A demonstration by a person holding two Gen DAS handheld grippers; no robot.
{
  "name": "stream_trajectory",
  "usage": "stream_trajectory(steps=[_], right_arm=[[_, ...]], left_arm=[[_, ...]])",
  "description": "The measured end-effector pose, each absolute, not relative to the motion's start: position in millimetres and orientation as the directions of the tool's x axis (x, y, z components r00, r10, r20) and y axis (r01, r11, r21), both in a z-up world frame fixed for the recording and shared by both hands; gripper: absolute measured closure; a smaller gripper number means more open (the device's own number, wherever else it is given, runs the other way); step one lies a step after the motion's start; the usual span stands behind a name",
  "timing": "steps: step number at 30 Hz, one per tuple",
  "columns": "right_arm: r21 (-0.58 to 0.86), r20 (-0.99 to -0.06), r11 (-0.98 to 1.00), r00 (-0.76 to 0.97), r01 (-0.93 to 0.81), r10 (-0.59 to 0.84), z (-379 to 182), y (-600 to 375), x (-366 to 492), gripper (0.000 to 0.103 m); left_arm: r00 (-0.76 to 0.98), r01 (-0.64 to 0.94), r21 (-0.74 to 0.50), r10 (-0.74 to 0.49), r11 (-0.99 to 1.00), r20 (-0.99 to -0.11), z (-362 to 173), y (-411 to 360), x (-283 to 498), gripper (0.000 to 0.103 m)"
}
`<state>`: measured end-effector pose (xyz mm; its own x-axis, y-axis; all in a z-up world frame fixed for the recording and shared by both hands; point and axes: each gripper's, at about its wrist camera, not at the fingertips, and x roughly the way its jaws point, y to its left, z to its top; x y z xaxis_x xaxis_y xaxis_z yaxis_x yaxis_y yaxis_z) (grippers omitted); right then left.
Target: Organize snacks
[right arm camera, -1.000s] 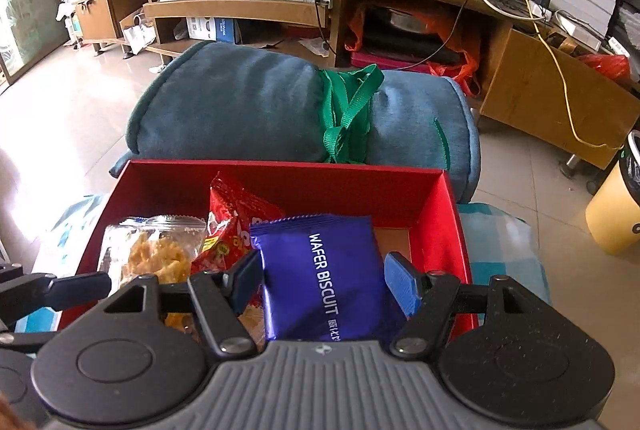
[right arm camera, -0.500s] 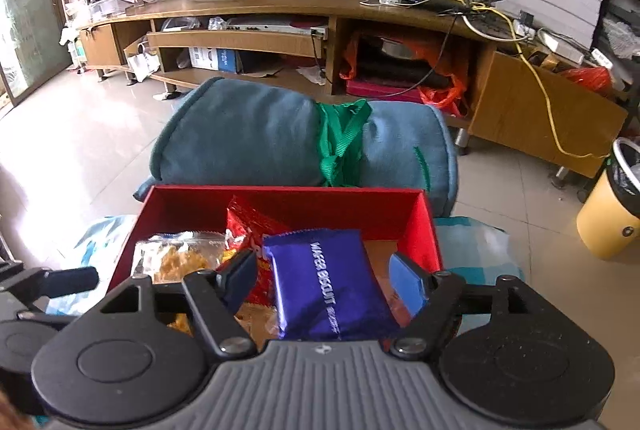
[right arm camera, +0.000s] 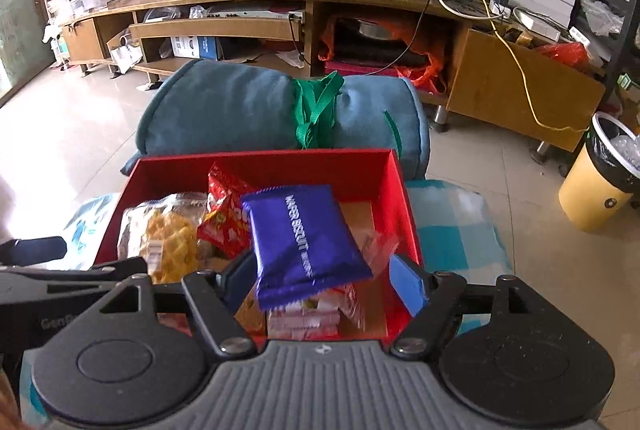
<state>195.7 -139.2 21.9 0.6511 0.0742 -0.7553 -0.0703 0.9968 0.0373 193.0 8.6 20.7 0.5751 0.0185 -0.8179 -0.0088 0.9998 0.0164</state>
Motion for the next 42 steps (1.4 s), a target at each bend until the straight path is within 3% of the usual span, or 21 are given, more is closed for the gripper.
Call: stream_trajectory(steps=[42], right_arm=[[0.079, -0.747, 0.996, 0.658, -0.051, 0.093, 31.3, -151.8, 125.8, 0.032]], left_arm=[[0.636, 0.020, 0.031, 0.011, 0.999, -0.771, 38.6, -3.5, 130.7, 0.012]])
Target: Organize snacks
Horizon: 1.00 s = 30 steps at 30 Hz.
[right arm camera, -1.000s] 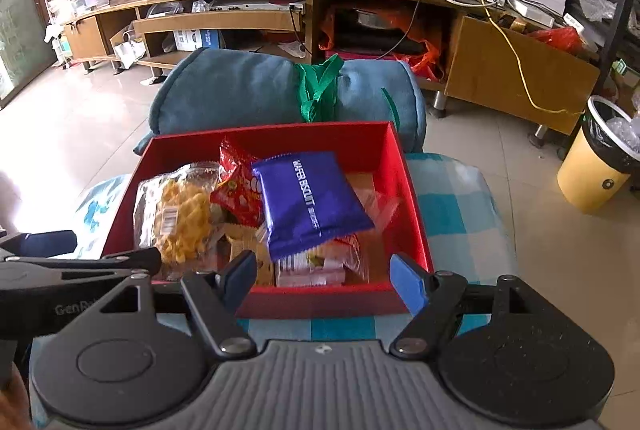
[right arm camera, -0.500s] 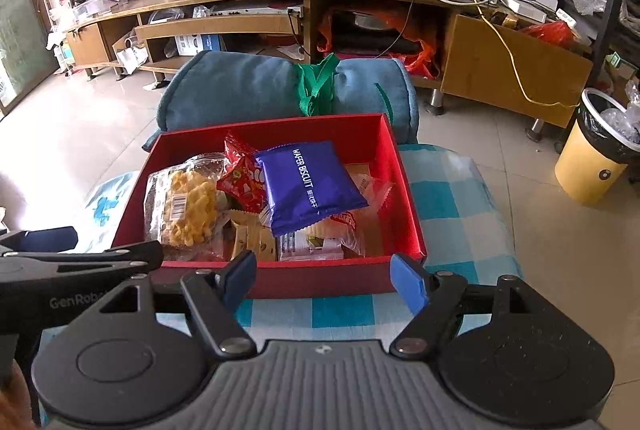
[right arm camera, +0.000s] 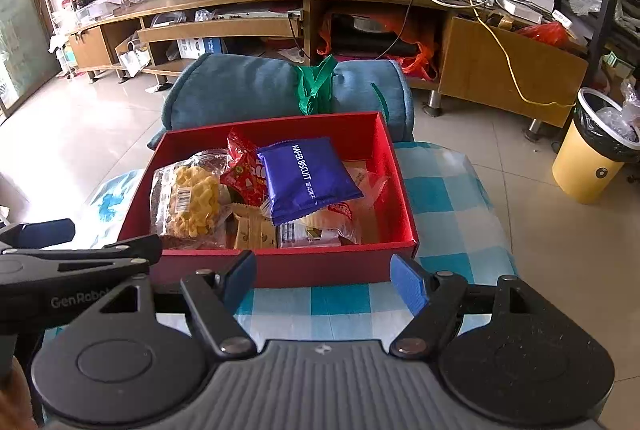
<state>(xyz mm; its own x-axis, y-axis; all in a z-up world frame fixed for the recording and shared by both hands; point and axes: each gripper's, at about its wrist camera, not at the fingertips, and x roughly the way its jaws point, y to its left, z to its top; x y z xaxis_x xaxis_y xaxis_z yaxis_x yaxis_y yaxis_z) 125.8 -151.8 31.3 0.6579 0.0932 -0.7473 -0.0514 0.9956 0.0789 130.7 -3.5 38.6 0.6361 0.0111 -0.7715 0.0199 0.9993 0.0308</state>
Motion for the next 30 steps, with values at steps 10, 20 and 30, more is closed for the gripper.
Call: stream_trajectory(steps=[10, 20, 30], right_arm=[[0.091, -0.744, 0.995, 0.661, -0.051, 0.102, 34.5, -155.2, 118.4, 0.032], [0.086, -0.751, 0.995, 0.652, -0.059, 0.104, 34.6, -155.0, 109.3, 0.032], [0.034, -0.816, 0.997, 0.575, -0.066, 0.066, 18.0, -148.2, 82.9, 0.032]], left_arm=[[0.644, 0.028, 0.021, -0.002, 0.999, -0.765, 43.4, -4.3, 122.9, 0.012], [0.639, 0.033, 0.020, -0.006, 0.999, -0.769, 42.7, -4.4, 113.8, 0.012], [0.550, 0.034, -0.009, -0.026, 0.999, -0.834, 19.1, -2.4, 90.5, 0.012]])
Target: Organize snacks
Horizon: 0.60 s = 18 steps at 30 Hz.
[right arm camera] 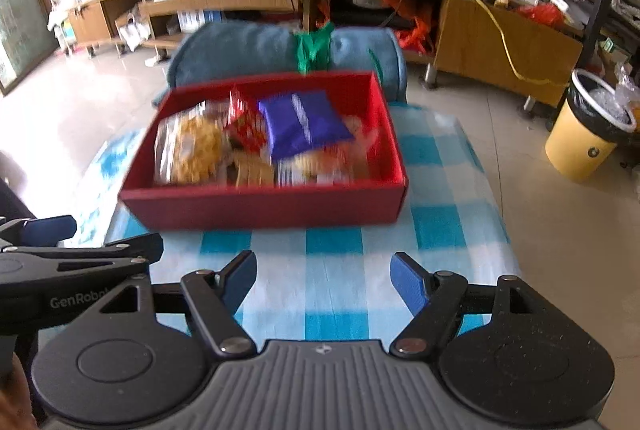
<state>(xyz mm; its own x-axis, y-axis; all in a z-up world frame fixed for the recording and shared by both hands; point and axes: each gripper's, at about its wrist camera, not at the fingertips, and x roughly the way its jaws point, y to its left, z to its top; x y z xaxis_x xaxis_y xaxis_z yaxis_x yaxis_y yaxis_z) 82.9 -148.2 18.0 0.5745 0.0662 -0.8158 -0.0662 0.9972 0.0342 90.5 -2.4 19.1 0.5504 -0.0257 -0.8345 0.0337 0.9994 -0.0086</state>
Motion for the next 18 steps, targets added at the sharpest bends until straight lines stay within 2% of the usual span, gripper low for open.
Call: stream_trajectory(steps=[5, 18], right_arm=[[0.011, -0.856, 0.996, 0.514, -0.094, 0.058, 3.4, -140.7, 51.5, 0.032], [0.017, -0.884, 0.994, 0.463, -0.109, 0.065, -7.0, -137.4, -10.1, 0.032]], left_arm=[[0.468, 0.049, -0.024, -0.044, 0.998, -0.883, -1.1, 1.8, 62.3, 0.015], [0.418, 0.114, 0.001, -0.047, 0.993, -0.907, -9.6, -0.6, 5.1, 0.016]])
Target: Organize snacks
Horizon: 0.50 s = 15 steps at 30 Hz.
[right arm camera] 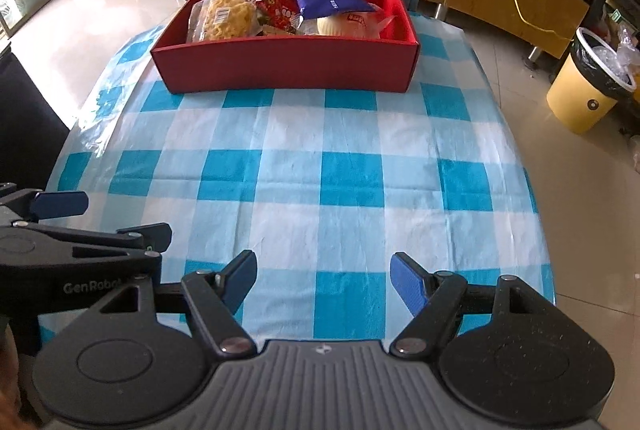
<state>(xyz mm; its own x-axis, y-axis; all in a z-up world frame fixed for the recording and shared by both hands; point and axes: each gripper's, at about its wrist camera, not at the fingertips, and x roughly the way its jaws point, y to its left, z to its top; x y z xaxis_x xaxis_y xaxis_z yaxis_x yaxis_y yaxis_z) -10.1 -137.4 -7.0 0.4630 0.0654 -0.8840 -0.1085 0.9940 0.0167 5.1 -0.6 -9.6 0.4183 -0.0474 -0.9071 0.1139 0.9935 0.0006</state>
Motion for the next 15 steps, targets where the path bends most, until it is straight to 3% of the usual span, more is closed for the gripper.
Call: stream_trajectory(steps=[15], right_arm=[[0.026, -0.879, 0.994, 0.471, -0.105, 0.072, -7.2, -138.5, -10.6, 0.032]], left_arm=[[0.425, 0.110, 0.005, -0.042, 0.994, -0.904, -7.9, -2.9, 5.5, 0.018]])
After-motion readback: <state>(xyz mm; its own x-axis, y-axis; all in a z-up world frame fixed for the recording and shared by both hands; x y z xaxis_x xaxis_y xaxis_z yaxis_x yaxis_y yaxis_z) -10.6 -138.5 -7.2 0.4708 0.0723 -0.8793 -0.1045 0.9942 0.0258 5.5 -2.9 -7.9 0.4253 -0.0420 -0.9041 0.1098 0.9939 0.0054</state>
